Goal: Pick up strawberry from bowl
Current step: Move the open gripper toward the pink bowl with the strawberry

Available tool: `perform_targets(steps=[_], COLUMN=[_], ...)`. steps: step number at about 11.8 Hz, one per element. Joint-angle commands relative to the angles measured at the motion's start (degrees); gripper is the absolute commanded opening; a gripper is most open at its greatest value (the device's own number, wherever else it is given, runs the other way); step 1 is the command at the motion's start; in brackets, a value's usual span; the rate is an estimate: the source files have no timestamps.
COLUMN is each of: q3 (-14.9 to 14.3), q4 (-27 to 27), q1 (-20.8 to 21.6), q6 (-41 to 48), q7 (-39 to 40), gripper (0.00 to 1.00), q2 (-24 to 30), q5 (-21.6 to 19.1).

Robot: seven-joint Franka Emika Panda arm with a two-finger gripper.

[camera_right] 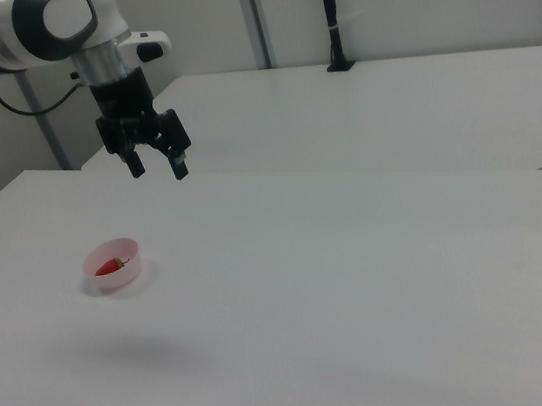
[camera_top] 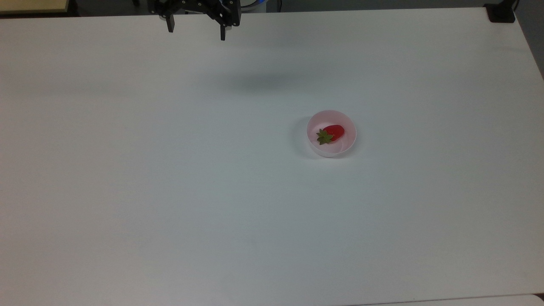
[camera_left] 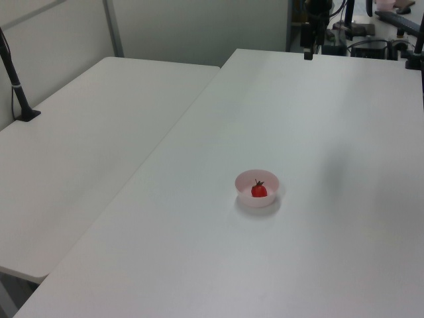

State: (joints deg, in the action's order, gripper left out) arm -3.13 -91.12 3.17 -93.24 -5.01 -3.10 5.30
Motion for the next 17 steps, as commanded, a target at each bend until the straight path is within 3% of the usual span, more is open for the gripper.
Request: perform_targets(steps=[1, 5, 9, 11, 15, 17], q3=[0.31, 0.49, 0.58, 0.58, 0.58, 0.58], q4=[-0.55, -0.54, -0.54, -0.54, -0.46, 0.5], q1=[2.17, 2.89, 7.53, 10.79, 16.94, 18.88], q6=[0.6, 0.6, -1.94, -6.76, -15.11, -17.93], q7=[-0.26, -0.26, -1.22, -9.88, -23.95, -27.4], gripper=[1.0, 1.0, 1.0, 1.0, 0.87, 0.79], q2=[-0.05, -0.24, -5.32, -8.49, -13.32, -16.3], q5=[-3.6, -4.07, -6.27, -6.71, -6.01, -5.83])
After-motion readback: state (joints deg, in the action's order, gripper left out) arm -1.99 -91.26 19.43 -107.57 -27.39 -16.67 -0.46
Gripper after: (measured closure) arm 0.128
